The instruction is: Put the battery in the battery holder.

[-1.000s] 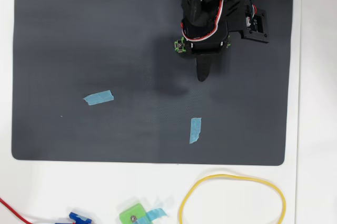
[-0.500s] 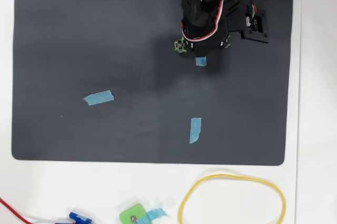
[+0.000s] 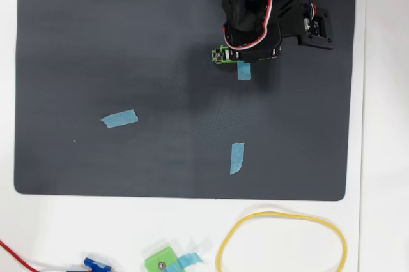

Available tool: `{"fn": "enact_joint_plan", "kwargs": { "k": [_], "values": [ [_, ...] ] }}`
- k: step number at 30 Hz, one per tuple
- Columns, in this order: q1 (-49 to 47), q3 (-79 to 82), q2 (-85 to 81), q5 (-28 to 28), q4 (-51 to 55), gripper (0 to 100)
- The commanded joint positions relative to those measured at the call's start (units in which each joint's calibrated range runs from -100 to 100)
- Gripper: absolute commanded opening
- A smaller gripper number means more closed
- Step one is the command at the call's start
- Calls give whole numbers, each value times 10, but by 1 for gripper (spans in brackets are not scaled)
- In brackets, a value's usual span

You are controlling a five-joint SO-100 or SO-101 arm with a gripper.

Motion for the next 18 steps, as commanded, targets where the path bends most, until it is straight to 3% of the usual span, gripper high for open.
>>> {"fn": "enact_joint_plan", "kwargs": {
  "k": [1, 11, 18],
  "values": [
    [7, -1, 1, 1, -6, 0],
    [0, 4, -24, 33, 1, 0],
    [-3, 125, -224, 70, 1, 0]
  ]
}}
